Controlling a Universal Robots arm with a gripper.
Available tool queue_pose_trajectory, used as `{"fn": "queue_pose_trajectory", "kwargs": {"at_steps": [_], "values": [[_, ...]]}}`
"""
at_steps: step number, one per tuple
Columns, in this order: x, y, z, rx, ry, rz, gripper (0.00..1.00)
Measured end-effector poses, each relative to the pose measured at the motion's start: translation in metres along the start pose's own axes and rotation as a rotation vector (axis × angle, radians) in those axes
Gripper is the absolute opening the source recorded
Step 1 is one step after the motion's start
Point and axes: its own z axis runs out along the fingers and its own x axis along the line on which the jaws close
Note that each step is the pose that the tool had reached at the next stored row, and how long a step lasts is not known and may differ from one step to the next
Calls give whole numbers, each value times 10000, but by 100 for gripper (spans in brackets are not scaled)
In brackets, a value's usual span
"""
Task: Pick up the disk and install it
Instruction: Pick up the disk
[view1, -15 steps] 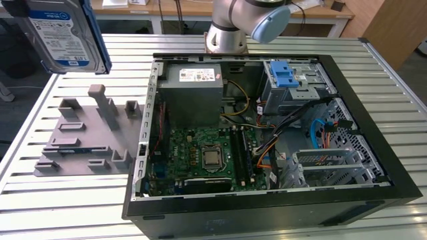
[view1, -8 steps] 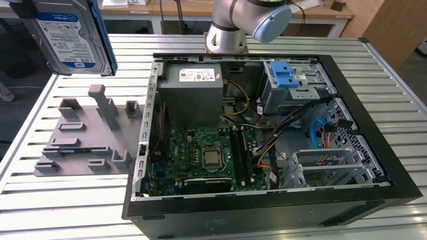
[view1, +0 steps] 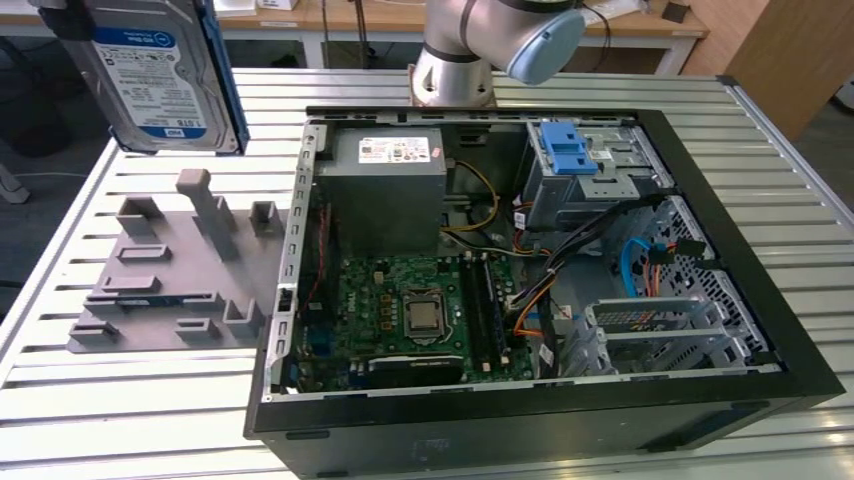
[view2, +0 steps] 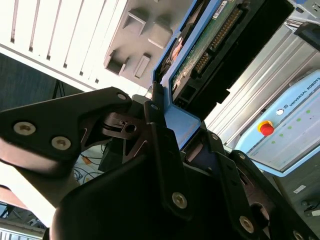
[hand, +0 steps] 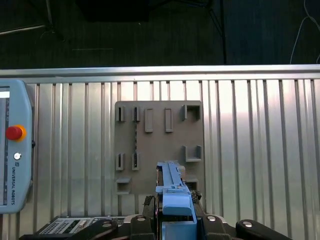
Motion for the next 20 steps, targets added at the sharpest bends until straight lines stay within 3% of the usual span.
{"fn": "queue_pose_trajectory", "kwargs": {"at_steps": [5, 9, 14, 20], "values": [[3, -95, -6, -59, 1, 0, 36], [2, -134, -9, -56, 2, 0, 36], [5, -137, -9, 153, -6, -3, 36], [69, -185, -13, 176, -5, -3, 36]]}}
